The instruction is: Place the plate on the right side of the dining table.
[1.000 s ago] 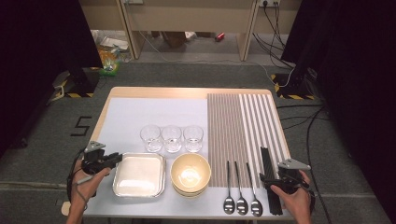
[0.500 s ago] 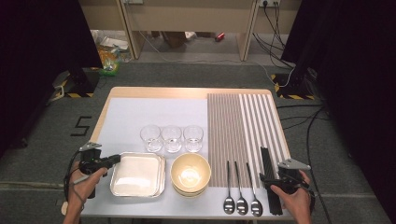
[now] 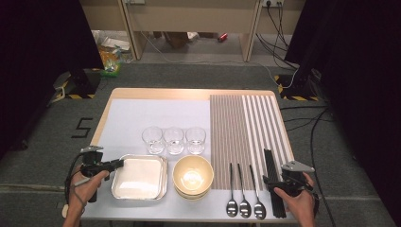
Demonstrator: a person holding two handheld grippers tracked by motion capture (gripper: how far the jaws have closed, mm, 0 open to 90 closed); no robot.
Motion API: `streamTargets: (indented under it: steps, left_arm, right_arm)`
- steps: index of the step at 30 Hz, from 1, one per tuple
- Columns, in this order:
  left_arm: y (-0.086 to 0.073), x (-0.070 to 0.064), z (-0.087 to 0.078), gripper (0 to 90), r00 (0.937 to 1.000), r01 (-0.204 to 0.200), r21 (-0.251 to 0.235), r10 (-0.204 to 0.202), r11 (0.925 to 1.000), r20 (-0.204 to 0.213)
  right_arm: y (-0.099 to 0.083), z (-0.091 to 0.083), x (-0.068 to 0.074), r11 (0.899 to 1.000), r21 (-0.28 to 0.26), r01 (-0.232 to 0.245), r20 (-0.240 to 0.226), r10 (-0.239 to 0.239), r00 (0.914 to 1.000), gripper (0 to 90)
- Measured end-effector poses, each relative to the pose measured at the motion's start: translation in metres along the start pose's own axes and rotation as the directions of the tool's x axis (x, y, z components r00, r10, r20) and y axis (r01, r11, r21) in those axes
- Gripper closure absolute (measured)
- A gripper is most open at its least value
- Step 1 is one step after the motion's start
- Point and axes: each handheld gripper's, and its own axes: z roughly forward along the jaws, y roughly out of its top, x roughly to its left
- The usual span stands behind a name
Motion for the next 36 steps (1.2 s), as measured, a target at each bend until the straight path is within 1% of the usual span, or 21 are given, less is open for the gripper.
streamTargets:
  steps: [2,7,9,13,18,20,22,23,24,25,26,27,31,32,33,35,36]
  left_arm:
    - [0.001,0.000,0.000,83.5,0.9999,0.006,-0.009,-0.006,0.9999,0.010]
    - [0.007,-0.001,-0.004,86.8,0.9997,0.006,-0.061,-0.005,0.9981,0.022]
    - [0.009,-0.001,-0.007,87.0,0.9999,-0.010,-0.059,0.011,0.9982,0.010]
    - [0.008,0.000,-0.008,87.0,0.9999,-0.009,-0.069,0.009,0.9976,0.012]
    - [0.010,0.000,-0.010,87.0,0.9997,-0.019,-0.062,0.020,0.9979,0.013]
    - [0.011,0.000,-0.011,87.0,0.9997,-0.023,-0.072,0.023,0.9972,0.009]
    - [0.013,0.000,-0.013,87.0,0.9995,-0.026,-0.076,0.027,0.9968,0.015]
    - [0.014,0.000,-0.014,87.1,0.9996,-0.019,-0.087,0.021,0.9961,0.021]
    - [0.015,0.000,-0.015,87.1,0.9993,-0.027,-0.089,0.029,0.9957,0.021]
    - [0.016,-0.001,-0.016,87.1,0.9995,-0.017,-0.106,0.019,0.9942,0.025]
    - [0.017,-0.001,-0.018,87.1,0.9993,-0.019,-0.105,0.023,0.9943,0.030]
    - [0.020,-0.002,-0.020,87.1,0.9991,-0.029,-0.111,0.032,0.9934,0.028]
    - [0.027,-0.008,-0.026,87.1,0.9983,-0.045,-0.132,0.050,0.9903,0.031]
    - [0.029,-0.010,-0.028,87.1,0.9979,-0.049,-0.129,0.054,0.9904,0.035]
    - [0.031,-0.011,-0.029,87.1,0.9979,-0.050,-0.139,0.055,0.9891,0.034]
    - [0.034,-0.014,-0.032,87.1,0.9973,-0.058,-0.137,0.063,0.9889,0.037]
    - [0.036,-0.015,-0.033,87.1,0.9970,-0.062,-0.143,0.068,0.9878,0.038]
  right_arm:
    - [0.000,0.000,0.000,1.000,0.000,0.001,0.000,-0.001,1.0000,12.1]
    - [0.000,0.000,0.000,1.000,0.000,0.000,0.000,0.000,1.0000,12.1]
    - [0.000,0.000,0.000,1.000,0.000,0.000,0.000,0.000,1.0000,12.1]
    - [0.000,0.000,0.000,1.000,0.000,-0.001,-0.001,0.001,1.0000,12.1]
    - [0.000,0.000,0.000,1.000,0.000,-0.001,-0.001,0.001,1.0000,12.1]
    - [0.000,0.000,0.000,1.000,0.001,-0.004,0.000,0.004,1.0000,12.1]
    - [0.000,0.000,0.000,1.000,0.001,-0.002,0.000,0.002,1.0000,12.1]
    - [0.000,0.000,0.000,1.000,0.001,-0.003,0.000,0.003,1.0000,12.1]
    - [0.000,0.000,0.000,1.000,0.001,-0.002,0.000,0.002,1.0000,12.1]
    - [0.000,0.000,0.000,1.000,0.001,-0.004,0.001,0.004,1.0000,12.1]
    - [0.000,0.000,0.000,1.000,0.001,-0.002,0.002,0.002,1.0000,12.1]
    - [0.000,0.000,0.000,1.000,0.001,-0.003,0.001,0.003,1.0000,12.1]
    - [0.000,0.000,0.000,1.000,0.002,-0.005,0.001,0.005,1.0000,12.1]
    - [0.000,0.000,0.000,1.000,0.002,-0.005,0.000,0.005,1.0000,12.2]
    - [0.000,0.000,0.000,1.000,0.002,-0.006,-0.002,0.006,1.0000,12.2]
    - [0.000,0.000,-0.001,1.000,-0.001,-0.004,-0.002,0.004,1.0000,12.4]
    - [0.000,0.000,-0.001,1.000,-0.001,-0.006,-0.005,0.006,1.0000,12.7]
